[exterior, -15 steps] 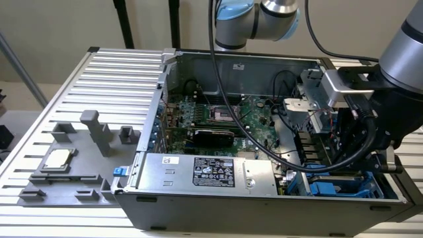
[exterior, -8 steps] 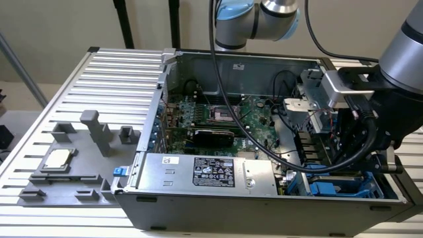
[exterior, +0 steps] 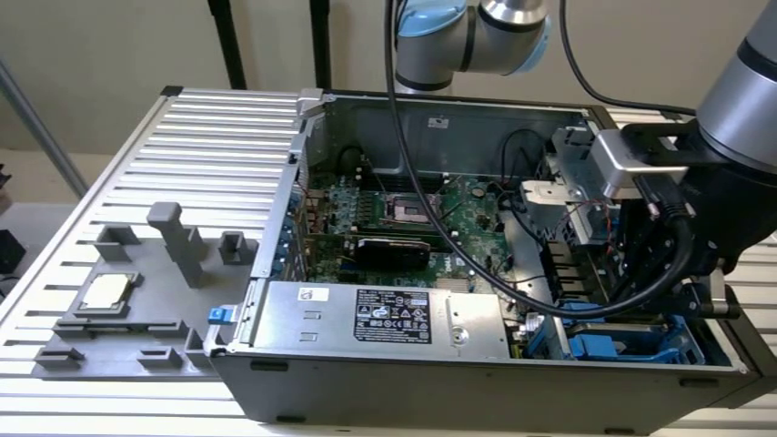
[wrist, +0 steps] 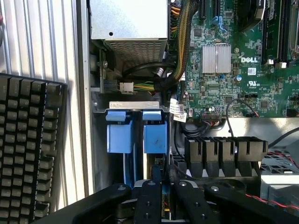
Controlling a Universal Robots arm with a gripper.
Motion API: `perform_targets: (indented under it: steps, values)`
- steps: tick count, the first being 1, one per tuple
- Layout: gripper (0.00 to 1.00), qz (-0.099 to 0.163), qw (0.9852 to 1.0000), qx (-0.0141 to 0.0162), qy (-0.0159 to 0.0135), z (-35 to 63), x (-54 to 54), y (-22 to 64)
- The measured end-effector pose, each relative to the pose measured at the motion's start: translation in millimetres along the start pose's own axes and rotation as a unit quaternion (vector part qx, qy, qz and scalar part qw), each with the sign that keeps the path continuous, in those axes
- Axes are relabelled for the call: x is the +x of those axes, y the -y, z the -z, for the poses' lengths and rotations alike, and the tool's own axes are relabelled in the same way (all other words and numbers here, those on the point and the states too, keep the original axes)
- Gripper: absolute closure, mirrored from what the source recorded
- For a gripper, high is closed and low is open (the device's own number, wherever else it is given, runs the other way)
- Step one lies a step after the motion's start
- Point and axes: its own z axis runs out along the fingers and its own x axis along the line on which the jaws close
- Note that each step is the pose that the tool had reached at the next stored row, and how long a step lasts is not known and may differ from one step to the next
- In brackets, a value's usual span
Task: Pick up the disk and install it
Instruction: 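Insert the second disk wire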
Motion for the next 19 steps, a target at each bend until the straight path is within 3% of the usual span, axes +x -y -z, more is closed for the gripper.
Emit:
perform_targets:
  steps: [5,9,19]
  values:
    - [0.83,0.0,1.0,-0.0037,-0.0001,1.1,0.0,0.6]
    - [0.83,0.0,1.0,-0.005,-0.0005,1.6,0.0,1.5]
    - [0.83,0.0,1.0,-0.0055,-0.0013,1.4,0.0,2.8]
